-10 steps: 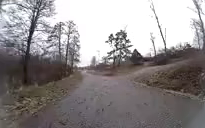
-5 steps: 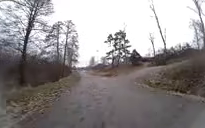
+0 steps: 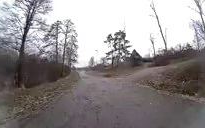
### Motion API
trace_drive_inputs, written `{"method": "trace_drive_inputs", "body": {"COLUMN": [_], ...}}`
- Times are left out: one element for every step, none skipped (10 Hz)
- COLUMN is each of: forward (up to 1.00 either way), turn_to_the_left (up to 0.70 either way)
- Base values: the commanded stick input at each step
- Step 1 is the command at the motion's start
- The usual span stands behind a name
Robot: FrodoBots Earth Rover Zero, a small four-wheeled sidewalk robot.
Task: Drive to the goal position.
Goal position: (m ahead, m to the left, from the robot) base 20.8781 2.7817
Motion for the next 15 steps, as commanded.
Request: {"method": "trace_drive_inputs", "body": {"forward": [0.85,0.85,0.85,0.85,0.85,0.85,0.85,0.85,0.85,0.85,0.95,1.0,1.0,1.0,1.0], "turn_to_the_left": [0.0,0.0,0.05,0.29,0.29,0.14,0.0,0.0,0.0,0.0,0.0,0.0,0.0,0.0,0.0]}}
